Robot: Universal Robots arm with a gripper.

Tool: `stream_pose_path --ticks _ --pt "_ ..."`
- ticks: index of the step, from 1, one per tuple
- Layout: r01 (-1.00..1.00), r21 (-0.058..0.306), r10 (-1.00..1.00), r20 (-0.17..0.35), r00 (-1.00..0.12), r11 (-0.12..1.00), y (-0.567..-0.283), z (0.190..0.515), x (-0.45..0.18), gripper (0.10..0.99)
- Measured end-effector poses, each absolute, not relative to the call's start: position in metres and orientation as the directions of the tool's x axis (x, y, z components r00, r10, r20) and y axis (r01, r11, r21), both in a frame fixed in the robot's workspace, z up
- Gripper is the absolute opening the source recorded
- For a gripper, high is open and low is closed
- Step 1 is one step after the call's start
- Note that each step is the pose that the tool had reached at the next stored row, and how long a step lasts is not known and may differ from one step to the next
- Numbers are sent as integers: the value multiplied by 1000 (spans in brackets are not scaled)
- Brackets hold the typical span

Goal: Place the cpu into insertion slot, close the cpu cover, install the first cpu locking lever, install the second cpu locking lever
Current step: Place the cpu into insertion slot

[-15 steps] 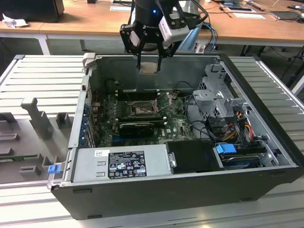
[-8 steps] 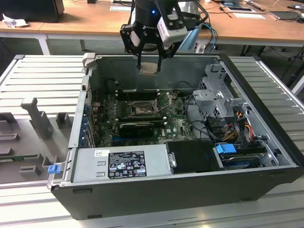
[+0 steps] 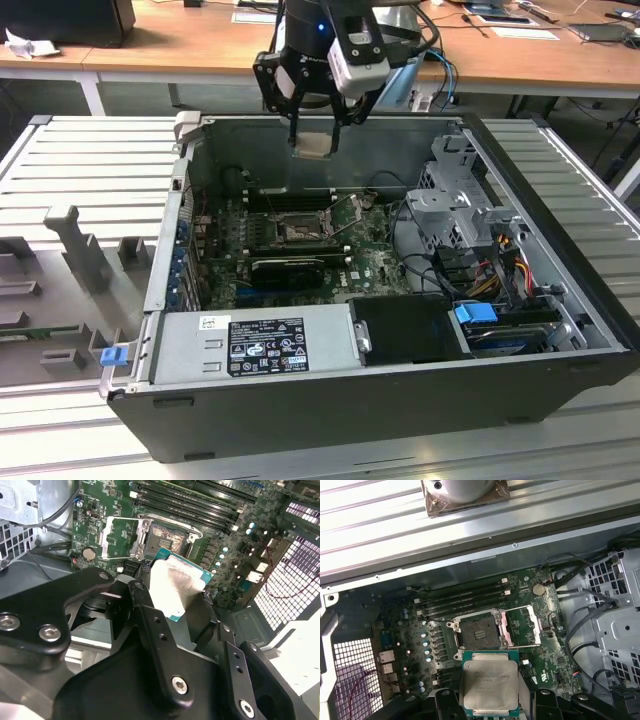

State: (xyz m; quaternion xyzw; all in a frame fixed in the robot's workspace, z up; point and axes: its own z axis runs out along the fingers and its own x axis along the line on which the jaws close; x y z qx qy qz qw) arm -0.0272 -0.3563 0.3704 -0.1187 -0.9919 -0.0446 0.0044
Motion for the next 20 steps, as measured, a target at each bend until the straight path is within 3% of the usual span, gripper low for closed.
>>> stream_pose_path --ticks 20 --pt "356 87 356 19 -934 930 -356 368 -27 525"
